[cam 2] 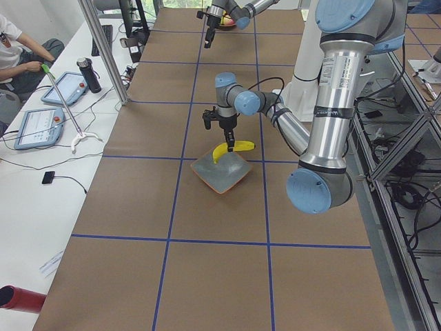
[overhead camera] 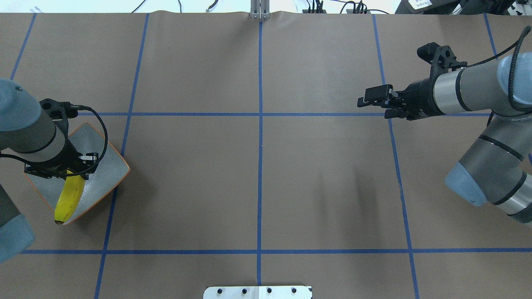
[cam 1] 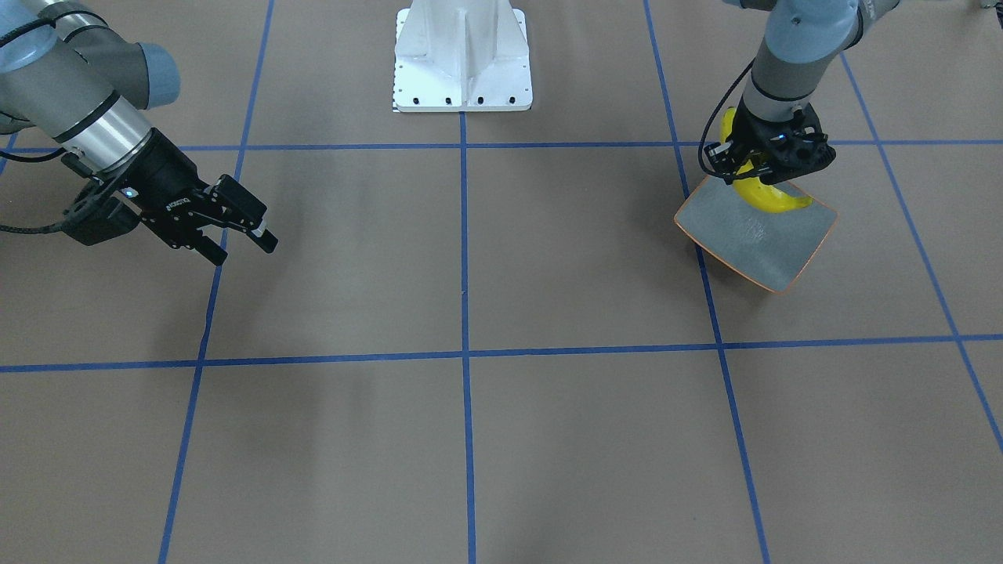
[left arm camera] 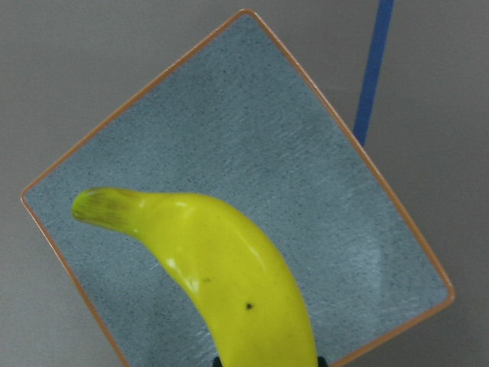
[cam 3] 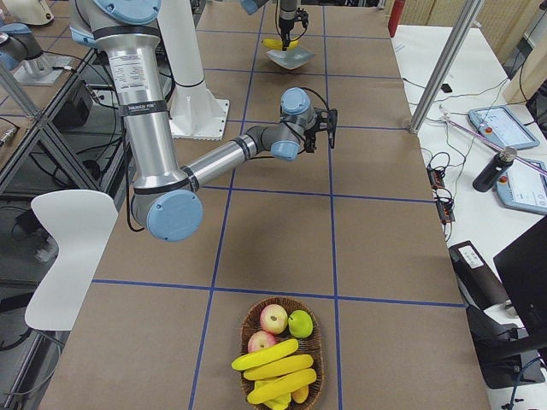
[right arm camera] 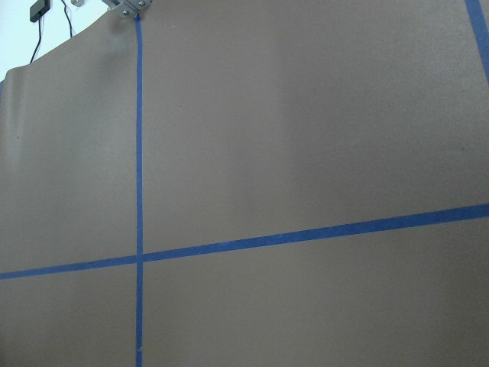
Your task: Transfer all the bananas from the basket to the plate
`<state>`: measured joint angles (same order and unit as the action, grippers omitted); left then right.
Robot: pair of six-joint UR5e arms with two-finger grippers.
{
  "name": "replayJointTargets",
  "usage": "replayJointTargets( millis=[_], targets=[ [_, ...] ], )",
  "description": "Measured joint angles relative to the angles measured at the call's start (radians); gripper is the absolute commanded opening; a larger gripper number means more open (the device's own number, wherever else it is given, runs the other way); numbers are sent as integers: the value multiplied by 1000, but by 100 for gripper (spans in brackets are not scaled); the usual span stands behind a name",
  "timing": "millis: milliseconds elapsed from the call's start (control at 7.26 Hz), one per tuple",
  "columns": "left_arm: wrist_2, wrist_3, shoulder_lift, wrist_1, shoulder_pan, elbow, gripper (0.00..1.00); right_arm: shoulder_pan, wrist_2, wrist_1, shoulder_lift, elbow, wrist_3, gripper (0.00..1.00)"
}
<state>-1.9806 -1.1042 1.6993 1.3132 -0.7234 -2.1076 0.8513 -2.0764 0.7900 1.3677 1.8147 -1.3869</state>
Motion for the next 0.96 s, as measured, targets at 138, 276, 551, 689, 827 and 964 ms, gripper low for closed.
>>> replayJointTargets(
  millis=[138,276,551,689,827,964],
  targets=[
    [18,24,1,-11,-4,19,0,0,1,0,1,0,-1,100],
    [27,36,5,-16,-6,41,0,0,1,0,2,0,-4,100],
    [32,43,12,-17,-6,77,0,0,4,1,2,0,-7,100],
    [33,44,14,-16,-6,90,0,0,5,2,2,0,-7,100],
    [34,47,19,-15,-9,107,9,0,5,4,2,0,-7,100],
    [37,53,27,-15,-11,126,28,0,10,6,2,0,-7,100]
  ],
)
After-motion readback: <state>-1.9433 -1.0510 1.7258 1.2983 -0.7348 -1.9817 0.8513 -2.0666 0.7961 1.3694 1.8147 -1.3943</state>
